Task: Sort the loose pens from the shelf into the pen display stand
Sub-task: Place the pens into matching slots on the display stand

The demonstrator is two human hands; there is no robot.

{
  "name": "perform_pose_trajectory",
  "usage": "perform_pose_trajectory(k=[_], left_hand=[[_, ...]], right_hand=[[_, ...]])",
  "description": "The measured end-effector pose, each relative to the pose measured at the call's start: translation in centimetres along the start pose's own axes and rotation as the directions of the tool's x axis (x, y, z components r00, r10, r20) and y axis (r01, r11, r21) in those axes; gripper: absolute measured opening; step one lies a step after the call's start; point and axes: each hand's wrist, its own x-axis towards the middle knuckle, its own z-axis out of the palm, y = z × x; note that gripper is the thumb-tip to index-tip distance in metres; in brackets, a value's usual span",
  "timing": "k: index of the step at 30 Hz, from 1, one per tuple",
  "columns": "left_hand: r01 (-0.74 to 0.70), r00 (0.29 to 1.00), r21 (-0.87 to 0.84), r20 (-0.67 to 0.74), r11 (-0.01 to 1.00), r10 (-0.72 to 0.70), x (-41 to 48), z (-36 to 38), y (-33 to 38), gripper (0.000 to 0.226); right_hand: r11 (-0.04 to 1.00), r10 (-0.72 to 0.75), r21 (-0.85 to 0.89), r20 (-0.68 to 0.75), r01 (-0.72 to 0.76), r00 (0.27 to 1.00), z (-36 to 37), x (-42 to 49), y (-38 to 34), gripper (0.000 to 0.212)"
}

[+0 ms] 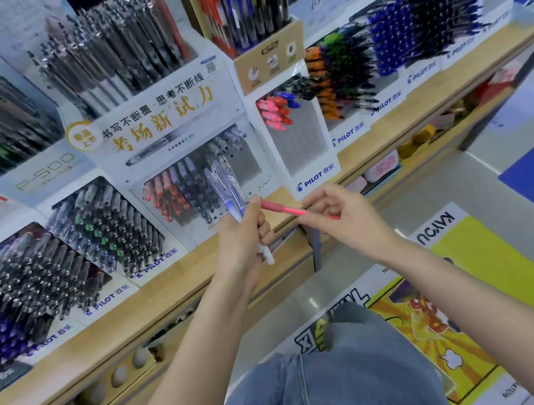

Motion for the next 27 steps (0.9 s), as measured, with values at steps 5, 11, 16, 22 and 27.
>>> perform_pose_trajectory(k=[5,11,16,22,27], left_hand=[[0.019,0.999,-0.061,-0.036,0.998,-0.021,0.5,1.7,0.4,0.028],[0.049,0.998,0.002,-0.028,0.999,-0.049,0.1,1.3,0.3,0.030],[0.036,0.999,0.014,0.000,0.999,-0.036,-0.5,1.2,-0.2,0.022],[0.056,0.998,0.099,-0.015,0.993,-0.055,-0.7,0.2,-0.6,0.024],[0.047,0.999,0.072,-0.025,0.996,-0.045,-0.8,-0.1,-0.1,0.024]], right_hand=[[0.994,-0.099,-0.046,-0.012,0.098,0.995,-1.4,-0.4,0.9,0.017],[0.991,-0.123,-0.099,-0.411,0.090,0.903,-2.2,2.3,1.0,0.004],[0.959,-0.232,-0.248,-0.426,0.134,0.875,-1.0,5.7,0.6,0.008],[0.916,-0.331,-0.350,-0.390,0.194,0.859,-0.1,8.6,0.4,0.012],[0.900,-0.307,-0.413,-0.376,0.139,0.874,0.5,9.9,0.6,0.013]])
